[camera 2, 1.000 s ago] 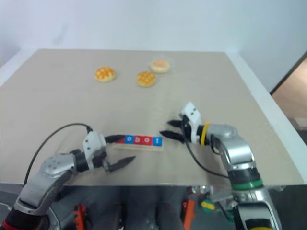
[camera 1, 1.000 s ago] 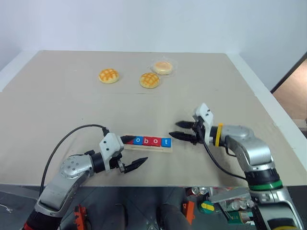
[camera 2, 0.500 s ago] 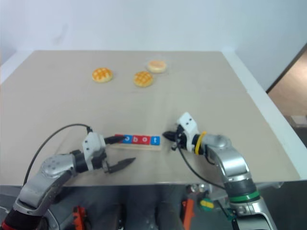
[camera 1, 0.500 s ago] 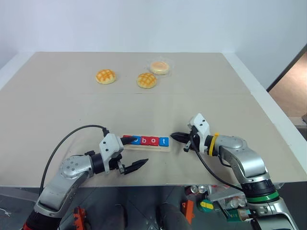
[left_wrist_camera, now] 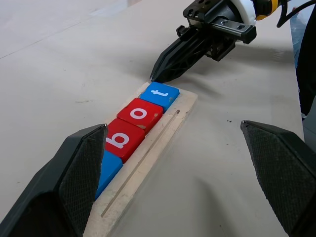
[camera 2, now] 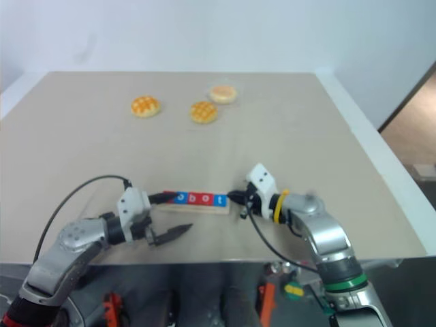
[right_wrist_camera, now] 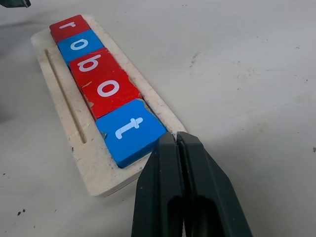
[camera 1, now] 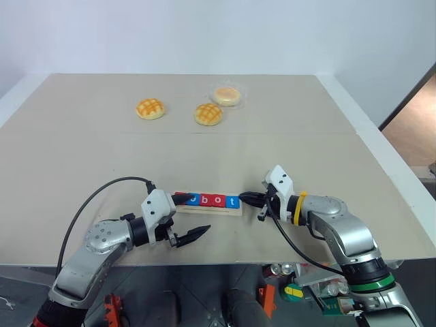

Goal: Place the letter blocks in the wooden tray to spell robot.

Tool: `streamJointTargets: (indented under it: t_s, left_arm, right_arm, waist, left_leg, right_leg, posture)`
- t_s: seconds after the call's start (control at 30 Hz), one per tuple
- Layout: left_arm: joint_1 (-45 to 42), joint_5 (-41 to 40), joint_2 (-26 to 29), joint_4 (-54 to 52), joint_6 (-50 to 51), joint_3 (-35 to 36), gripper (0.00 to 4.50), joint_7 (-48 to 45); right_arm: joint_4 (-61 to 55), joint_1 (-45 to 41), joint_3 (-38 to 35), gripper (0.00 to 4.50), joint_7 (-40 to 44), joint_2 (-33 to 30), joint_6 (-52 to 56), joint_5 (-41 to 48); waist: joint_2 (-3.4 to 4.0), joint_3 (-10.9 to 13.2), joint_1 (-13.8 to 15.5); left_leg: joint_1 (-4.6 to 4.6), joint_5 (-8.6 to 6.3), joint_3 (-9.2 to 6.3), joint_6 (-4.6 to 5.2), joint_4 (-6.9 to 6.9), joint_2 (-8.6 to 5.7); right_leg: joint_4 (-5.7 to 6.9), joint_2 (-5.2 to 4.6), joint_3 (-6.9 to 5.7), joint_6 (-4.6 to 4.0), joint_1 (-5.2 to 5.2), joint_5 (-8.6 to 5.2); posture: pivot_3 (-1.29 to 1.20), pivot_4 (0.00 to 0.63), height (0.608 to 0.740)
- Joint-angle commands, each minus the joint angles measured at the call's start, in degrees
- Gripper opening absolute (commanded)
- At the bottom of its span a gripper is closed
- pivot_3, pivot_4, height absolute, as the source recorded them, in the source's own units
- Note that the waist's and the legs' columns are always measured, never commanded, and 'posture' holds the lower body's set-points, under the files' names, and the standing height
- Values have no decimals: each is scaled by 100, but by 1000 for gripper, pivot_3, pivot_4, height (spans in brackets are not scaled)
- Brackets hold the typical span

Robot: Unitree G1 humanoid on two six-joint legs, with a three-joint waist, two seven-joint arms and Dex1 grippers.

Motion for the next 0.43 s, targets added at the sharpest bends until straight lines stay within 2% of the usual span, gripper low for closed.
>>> streamJointTargets:
  t_s: [0.03,0.13,0.23,0.33,0.43]
  left_arm:
    - [-77,-31,-70,-19,43,240,4500,215]
    - [-178,-71,-112,199,123,597,4500,504]
    - [-332,-364,-163,386,486,1135,4500,852]
    - [-380,-342,12,633,658,1487,4500,941]
    - [-267,-63,245,805,309,1620,4500,862]
  right_arm:
    - [-45,-145,-191,32,-84,-51,-226,-17]
    - [150,-247,-606,809,-207,-78,-213,153]
    - [262,-243,-995,1882,-160,-229,-206,318]
    - [100,-1,-1283,2940,168,-454,-55,667]
    - [-120,347,-1375,3991,575,-693,-113,928]
  waist:
    - [0,0,0]
    - [0,0,1]
    - [0,0,2]
    - [-1,0,1]
    - [-1,-1,2]
  left_leg:
    - [0,0,0,0,0,0]
    - [0,0,-2,0,1,0]
    - [0,0,-2,0,3,-1]
    - [-1,0,-2,0,2,-2]
    - [-2,-1,-4,0,-6,-2]
  right_leg:
    - [0,0,0,0,0,0]
    - [0,0,-2,0,1,2]
    - [0,0,-2,2,1,5]
    - [0,0,-2,4,2,2]
    - [-1,0,-3,2,1,-8]
  posture:
    - [0,150,740]
    - [0,150,740]
    - [0,150,740]
    - [0,150,740]
    - [0,150,740]
